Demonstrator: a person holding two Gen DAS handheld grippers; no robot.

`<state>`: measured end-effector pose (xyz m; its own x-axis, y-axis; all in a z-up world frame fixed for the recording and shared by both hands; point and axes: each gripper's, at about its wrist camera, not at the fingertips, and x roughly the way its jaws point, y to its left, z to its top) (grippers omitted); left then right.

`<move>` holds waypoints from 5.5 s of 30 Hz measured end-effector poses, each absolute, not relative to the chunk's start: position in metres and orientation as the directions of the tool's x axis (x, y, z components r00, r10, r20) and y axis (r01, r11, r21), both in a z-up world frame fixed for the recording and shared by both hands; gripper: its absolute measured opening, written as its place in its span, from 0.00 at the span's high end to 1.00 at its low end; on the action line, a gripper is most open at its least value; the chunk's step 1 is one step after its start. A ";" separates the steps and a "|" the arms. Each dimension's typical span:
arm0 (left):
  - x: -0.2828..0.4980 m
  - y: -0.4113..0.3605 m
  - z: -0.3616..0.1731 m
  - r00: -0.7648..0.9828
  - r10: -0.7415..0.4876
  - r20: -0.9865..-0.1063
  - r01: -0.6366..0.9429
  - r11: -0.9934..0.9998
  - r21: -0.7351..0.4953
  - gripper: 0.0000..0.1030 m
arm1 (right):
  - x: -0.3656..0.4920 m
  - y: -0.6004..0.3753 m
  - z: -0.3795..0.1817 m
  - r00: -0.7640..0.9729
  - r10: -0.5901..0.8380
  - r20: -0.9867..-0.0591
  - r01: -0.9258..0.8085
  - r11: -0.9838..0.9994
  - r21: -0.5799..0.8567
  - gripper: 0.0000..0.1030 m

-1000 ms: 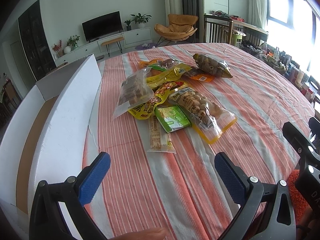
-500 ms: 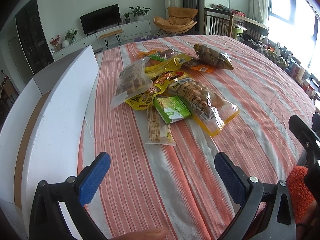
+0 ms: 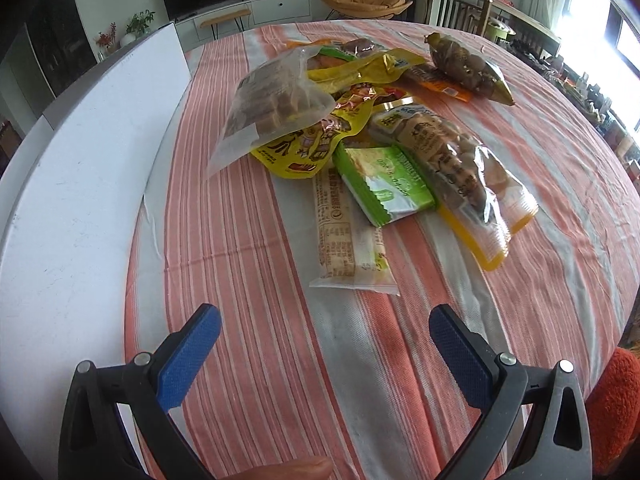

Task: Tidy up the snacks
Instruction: 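Move both tools toward the snack pile on the table, then grasp the peanut bag with the right tool while the left tool grasps the wafer bar, then carry the wafer bar with the left tool into the box and release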

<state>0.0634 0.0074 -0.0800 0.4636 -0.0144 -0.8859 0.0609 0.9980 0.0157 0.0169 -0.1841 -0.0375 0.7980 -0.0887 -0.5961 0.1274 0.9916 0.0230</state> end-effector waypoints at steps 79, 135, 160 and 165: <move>0.049 0.015 -0.092 0.532 -0.063 -0.844 0.111 0.994 -0.004 0.00 | 0.116 -0.211 -0.100 0.535 -0.127 -0.835 0.214 0.977 -0.011 0.14; 0.073 0.011 -0.067 0.426 -0.162 -0.890 0.266 0.963 -0.048 0.69 | 0.112 -0.198 -0.094 0.620 0.124 -0.775 0.077 0.973 0.217 0.33; 0.015 0.067 0.022 0.515 -0.450 -0.729 0.258 0.893 -0.369 0.72 | 0.106 -0.258 -0.065 0.545 0.437 -0.716 0.135 0.797 0.589 0.43; 0.002 0.150 0.067 0.630 -0.343 -0.697 0.127 0.930 -0.344 0.72 | 0.104 -0.190 -0.009 0.544 0.552 -0.632 -0.029 0.766 0.643 0.43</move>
